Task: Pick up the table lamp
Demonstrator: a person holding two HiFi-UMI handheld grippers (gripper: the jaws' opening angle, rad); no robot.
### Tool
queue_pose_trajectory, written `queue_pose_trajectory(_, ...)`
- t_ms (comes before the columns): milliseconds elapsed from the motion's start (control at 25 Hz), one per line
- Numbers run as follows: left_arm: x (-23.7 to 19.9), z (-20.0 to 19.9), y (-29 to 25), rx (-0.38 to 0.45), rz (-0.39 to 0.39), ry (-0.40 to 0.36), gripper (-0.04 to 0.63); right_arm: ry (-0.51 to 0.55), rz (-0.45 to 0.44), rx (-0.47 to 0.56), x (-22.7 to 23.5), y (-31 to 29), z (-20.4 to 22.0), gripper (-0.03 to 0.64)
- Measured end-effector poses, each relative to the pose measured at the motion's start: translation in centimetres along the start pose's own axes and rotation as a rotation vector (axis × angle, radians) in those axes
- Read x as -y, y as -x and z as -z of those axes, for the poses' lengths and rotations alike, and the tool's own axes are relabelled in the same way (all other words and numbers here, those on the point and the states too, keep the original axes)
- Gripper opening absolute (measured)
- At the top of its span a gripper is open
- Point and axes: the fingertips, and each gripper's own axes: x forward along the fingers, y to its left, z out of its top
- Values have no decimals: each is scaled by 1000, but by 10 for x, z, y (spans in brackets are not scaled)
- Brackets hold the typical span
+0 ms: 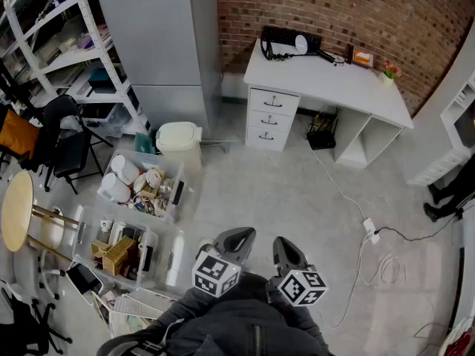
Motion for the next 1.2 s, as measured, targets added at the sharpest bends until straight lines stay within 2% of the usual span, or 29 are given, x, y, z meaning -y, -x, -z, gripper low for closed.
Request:
queue_pose_trajectory(240,4,0,-6,-28,15,-34,8,-17,18,2,6,-2,-4,11)
queue_pose_trajectory(440,4,2,-8,-35,1,-29,8,-34,-28,55,-1,2,-10,11)
queue_pose_trajectory(760,5,26,-2,-99,13,-24,8,20,-66,50,-12,-1,0,12)
queue_pose_trajectory(1200,-25,8,-39,-86,6,-22,8,-24,-80,-13,1,-39,-9,12)
